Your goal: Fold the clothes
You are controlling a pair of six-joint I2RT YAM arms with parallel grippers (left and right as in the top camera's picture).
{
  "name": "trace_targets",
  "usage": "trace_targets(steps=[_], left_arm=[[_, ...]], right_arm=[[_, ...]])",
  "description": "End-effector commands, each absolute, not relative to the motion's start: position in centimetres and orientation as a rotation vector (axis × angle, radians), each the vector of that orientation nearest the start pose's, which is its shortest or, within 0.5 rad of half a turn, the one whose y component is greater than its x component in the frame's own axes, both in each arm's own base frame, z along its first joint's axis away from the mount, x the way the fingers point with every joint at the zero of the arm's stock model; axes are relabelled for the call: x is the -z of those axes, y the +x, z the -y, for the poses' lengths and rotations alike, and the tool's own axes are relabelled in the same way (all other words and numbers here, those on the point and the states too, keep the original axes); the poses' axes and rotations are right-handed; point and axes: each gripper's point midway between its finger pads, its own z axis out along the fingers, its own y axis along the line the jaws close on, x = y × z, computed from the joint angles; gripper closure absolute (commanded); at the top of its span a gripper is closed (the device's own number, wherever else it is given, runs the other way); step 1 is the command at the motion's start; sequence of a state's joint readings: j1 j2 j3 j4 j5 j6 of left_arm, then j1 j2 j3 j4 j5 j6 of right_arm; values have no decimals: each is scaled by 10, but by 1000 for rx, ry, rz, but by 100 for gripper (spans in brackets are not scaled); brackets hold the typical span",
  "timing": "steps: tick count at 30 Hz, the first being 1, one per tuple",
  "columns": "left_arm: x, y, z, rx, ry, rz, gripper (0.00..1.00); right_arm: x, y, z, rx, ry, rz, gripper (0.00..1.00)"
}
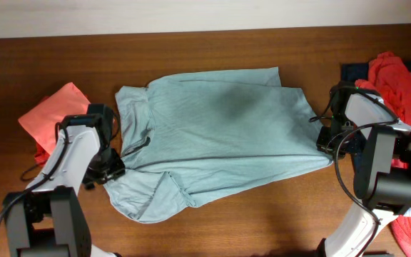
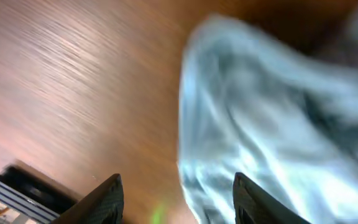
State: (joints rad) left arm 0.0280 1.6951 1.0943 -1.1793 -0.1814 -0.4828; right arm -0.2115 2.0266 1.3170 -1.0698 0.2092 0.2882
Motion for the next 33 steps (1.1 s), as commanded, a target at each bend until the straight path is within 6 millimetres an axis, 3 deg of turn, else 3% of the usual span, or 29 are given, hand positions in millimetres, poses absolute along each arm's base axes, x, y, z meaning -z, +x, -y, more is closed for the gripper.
trace_targets(steps=[1, 4, 9, 16, 22, 24, 28, 29, 32, 33], left_arm=[[-56, 224, -14, -203, -711, -3304, 39], [-62, 205, -12, -228, -726, -3381, 35], [-61, 186, 4, -82, -721, -3483, 33], [-28, 172, 34, 215, -777, -3487, 33], [-8, 175, 36, 234, -780, -3432, 33], [-7, 177, 36, 238, -777, -3424, 39], [-4, 185, 36, 248, -763, -3392, 66], [-4, 186, 36, 247, -760, -3386, 69], [-4, 184, 33, 216, -760, -3396, 68], [-5, 180, 31, 194, -762, -3409, 64]], right_arm=[[3, 293, 102, 400, 804, -3231, 96], [4, 293, 102, 400, 803, -3231, 96], [4, 294, 102, 400, 803, -3228, 96], [4, 294, 102, 399, 804, -3227, 96], [4, 295, 100, 378, 800, -3229, 96], [4, 295, 100, 377, 800, -3229, 96], [4, 295, 100, 373, 794, -3231, 96], [4, 295, 100, 373, 795, -3231, 96], [4, 295, 100, 373, 795, -3231, 96], [4, 295, 100, 373, 794, -3231, 96]])
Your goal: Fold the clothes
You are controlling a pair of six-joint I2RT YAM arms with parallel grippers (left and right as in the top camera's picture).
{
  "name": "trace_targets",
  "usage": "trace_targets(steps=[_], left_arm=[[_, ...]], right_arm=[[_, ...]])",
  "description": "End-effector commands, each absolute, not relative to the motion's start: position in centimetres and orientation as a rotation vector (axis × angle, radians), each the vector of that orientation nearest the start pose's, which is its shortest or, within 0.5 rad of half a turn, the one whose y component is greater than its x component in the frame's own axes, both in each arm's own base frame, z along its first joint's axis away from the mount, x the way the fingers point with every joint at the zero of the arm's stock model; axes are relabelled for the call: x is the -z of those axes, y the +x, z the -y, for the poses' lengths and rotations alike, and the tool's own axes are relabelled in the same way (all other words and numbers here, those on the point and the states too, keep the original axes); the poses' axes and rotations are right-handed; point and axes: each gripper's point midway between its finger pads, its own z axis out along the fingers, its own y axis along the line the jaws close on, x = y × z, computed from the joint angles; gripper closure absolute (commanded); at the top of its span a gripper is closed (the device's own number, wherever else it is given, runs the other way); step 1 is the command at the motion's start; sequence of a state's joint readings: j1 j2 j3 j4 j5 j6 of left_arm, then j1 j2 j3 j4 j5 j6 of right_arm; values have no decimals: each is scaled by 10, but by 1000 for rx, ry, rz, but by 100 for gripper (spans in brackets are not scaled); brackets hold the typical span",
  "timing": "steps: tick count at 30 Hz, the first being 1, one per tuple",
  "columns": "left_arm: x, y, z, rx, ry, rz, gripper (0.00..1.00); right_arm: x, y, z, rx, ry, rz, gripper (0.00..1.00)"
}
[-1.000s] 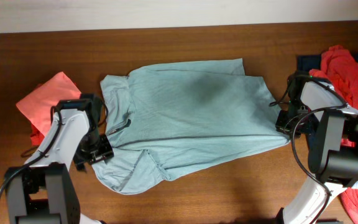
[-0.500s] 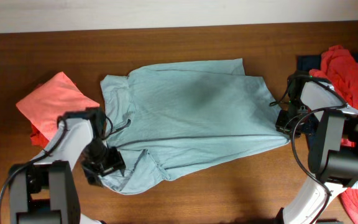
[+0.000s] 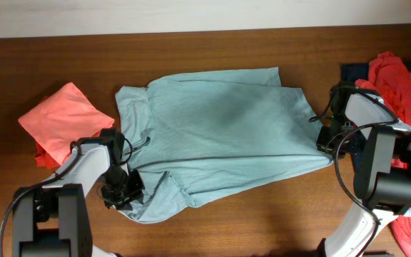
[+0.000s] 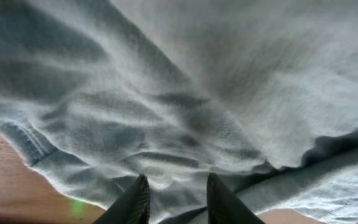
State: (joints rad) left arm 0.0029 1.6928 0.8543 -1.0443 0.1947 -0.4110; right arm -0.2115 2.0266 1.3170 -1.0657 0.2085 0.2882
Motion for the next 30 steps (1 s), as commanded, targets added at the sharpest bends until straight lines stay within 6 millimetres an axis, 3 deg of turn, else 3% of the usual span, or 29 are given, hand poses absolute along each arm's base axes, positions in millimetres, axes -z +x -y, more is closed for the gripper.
trace_targets(steps=[1, 8, 12, 17, 25, 28, 30], left_arm=[[-5, 177, 30, 178, -764, -3420, 62], [-9, 161, 3, -144, -836, -3441, 52], [-7, 164, 2, -148, -851, -3419, 52], [1, 184, 8, -56, -859, -3339, 52], [10, 175, 15, 14, -883, -3352, 53], [14, 168, 16, 16, -903, -3359, 65], [16, 165, 17, 17, -909, -3365, 83]], right_arm=[[4, 295, 100, 373, 795, -3231, 96], [5, 296, 100, 373, 795, -3227, 96], [5, 296, 100, 372, 795, -3227, 96], [5, 297, 100, 371, 794, -3224, 96], [5, 296, 100, 371, 794, -3224, 96], [5, 296, 100, 372, 794, -3224, 96], [5, 297, 100, 372, 794, -3224, 96]])
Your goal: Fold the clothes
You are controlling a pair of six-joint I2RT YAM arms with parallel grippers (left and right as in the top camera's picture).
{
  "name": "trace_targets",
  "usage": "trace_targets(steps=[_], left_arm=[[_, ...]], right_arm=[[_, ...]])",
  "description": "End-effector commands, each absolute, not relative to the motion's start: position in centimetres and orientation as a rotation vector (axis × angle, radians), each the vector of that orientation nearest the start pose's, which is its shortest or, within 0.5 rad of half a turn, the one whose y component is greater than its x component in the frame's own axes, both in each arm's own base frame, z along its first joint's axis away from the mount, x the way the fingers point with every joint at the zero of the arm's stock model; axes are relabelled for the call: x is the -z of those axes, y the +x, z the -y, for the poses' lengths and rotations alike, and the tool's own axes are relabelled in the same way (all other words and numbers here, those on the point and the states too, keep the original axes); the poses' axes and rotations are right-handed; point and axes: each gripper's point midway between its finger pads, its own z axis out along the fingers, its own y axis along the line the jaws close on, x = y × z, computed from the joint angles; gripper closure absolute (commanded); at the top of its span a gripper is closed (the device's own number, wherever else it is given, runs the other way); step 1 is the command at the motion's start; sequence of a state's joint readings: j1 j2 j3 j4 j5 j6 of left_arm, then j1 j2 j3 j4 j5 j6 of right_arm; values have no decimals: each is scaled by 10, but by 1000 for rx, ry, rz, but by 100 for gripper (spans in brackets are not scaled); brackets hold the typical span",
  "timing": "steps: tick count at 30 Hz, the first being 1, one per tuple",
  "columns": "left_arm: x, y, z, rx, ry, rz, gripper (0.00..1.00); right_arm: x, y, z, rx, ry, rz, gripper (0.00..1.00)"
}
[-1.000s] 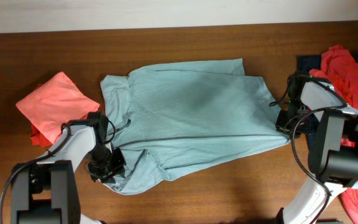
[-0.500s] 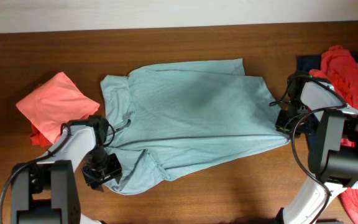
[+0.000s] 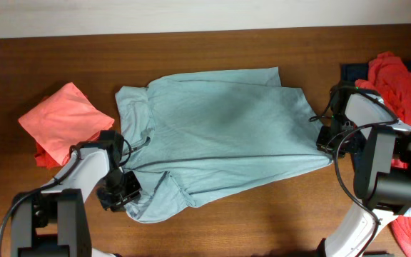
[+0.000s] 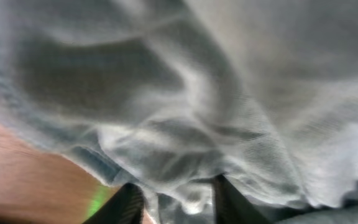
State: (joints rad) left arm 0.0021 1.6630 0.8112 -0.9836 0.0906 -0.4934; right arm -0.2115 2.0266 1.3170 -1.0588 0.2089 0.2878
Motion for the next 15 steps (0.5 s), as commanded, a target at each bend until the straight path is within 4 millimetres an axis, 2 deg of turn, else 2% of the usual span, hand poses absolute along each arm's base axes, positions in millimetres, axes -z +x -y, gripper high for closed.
trace_targets(steps=[1, 2, 3, 6, 9, 11, 14, 15], left_arm=[[16, 165, 17, 16, -909, -3367, 90], [16, 165, 17, 17, -909, -3366, 98], [15, 165, 17, 18, -909, -3366, 100], [12, 170, 16, 20, -902, -3355, 100], [-5, 188, 7, -45, -844, -3313, 100], [-31, 210, 0, -80, -770, -3250, 100], [-78, 246, 0, -20, -663, -3132, 100], [-98, 258, 0, 0, -625, -3080, 100]], right_arm=[[5, 297, 100, 371, 794, -3224, 96], [5, 296, 100, 371, 794, -3224, 96], [5, 296, 100, 371, 794, -3224, 96], [5, 296, 100, 366, 795, -3228, 96], [5, 300, 87, 224, 768, -3242, 96], [-6, 307, 83, 171, 754, -3211, 96], [-41, 316, 84, 159, 740, -3128, 96], [-60, 320, 85, 153, 714, -3084, 96]])
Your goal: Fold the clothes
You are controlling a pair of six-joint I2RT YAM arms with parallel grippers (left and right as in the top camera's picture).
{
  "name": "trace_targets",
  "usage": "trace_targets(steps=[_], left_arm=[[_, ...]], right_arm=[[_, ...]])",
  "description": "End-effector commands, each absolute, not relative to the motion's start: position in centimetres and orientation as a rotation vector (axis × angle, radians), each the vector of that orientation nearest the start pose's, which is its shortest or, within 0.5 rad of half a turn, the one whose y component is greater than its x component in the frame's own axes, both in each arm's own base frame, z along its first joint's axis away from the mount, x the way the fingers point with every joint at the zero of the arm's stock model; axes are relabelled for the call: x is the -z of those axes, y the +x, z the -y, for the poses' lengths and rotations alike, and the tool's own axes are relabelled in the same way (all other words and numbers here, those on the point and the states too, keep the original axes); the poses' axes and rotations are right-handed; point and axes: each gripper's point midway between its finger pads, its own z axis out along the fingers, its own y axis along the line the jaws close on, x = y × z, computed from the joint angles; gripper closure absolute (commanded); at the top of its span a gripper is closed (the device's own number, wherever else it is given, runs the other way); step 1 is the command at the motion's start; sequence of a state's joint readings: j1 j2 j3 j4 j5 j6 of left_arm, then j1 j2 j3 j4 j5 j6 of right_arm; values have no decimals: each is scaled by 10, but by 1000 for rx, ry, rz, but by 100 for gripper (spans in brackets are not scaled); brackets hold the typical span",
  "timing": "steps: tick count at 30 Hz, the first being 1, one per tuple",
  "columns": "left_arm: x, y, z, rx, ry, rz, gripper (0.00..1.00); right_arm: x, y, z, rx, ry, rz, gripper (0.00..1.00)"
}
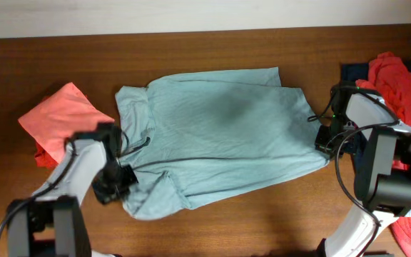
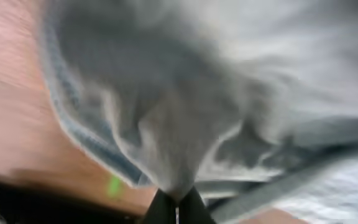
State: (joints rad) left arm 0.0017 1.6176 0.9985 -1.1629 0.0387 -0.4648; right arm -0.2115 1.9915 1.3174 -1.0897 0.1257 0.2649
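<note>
A light blue-grey long-sleeved top (image 1: pixel 220 135) lies spread flat across the middle of the wooden table (image 1: pixel 212 50). Its lower left sleeve (image 1: pixel 155 196) is rumpled and partly folded under. My left gripper (image 1: pixel 113 183) sits on that sleeve's outer edge. In the left wrist view the left gripper (image 2: pixel 178 204) is shut on a pinched peak of the blue fabric (image 2: pixel 173 137), which rises from the wood. My right gripper (image 1: pixel 325 135) is at the top's right edge; whether its fingers hold the cloth is hidden.
A folded orange cloth (image 1: pixel 59 118) lies at the left, close to my left arm. A pile of red clothes (image 1: pixel 402 82) and a dark navy piece (image 1: pixel 354 71) sit at the far right, behind the right arm. More red cloth hangs at the lower right corner.
My left gripper's fingers stood apart, pressed into the sleeve fabric; now they are shut on a pinched fold of it, and the gripper sits slightly higher and further left. The right arm has barely shifted.
My left gripper was first open over bare wood beside the sleeve's edge. Then it was further down the table on the rumpled sleeve, fingers apart on the fabric, and stayed so a second later. Now it is shut on a fold of the sleeve. The right gripper stayed at the right edge.
</note>
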Motion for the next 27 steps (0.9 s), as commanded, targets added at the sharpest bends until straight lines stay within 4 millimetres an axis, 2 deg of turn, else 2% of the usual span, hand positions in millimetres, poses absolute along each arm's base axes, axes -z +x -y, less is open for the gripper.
trace_targets(steps=[1, 2, 4, 6, 8, 12, 14, 15, 16, 17, 20, 23, 26, 27], left_arm=[[-119, 270, 0, 18, -585, -3027, 100], [-136, 278, 0, 30, -549, -2983, 100], [-177, 293, 0, 54, -497, -2876, 100], [-214, 302, -1, 75, -481, -2781, 100], [-247, 305, -5, 90, -481, -2698, 100], [-310, 299, -13, 95, -467, -2549, 100], [-336, 294, -15, 104, -463, -2478, 100], [-357, 289, -15, 110, -451, -2418, 100], [-366, 286, -15, 115, -447, -2389, 100], [-386, 277, -14, 126, -435, -2325, 100], [-410, 264, -14, 138, -418, -2229, 100], [-427, 260, -16, 135, -411, -2151, 100], [-431, 268, -16, 137, -409, -2124, 100], [-429, 273, -16, 138, -413, -2131, 100]], right_arm=[[-80, 324, 86, 150, 696, -3034, 96], [-97, 325, 86, 148, 688, -2990, 96], [-144, 328, 87, 142, 636, -2875, 96], [-187, 327, 87, 139, 601, -2765, 96], [-240, 320, 85, 144, 535, -2632, 96], [-319, 294, 80, 146, 497, -2415, 96], [-353, 279, 77, 144, 485, -2321, 96], [-373, 269, 76, 145, 478, -2262, 96], [-385, 263, 75, 151, 476, -2225, 96], [-407, 250, 75, 166, 475, -2152, 96], [-435, 233, 79, 208, 488, -2054, 96], [-447, 229, 80, 214, 488, -2012, 96], [-444, 239, 82, 214, 489, -2026, 96], [-437, 248, 84, 216, 493, -2056, 96]])
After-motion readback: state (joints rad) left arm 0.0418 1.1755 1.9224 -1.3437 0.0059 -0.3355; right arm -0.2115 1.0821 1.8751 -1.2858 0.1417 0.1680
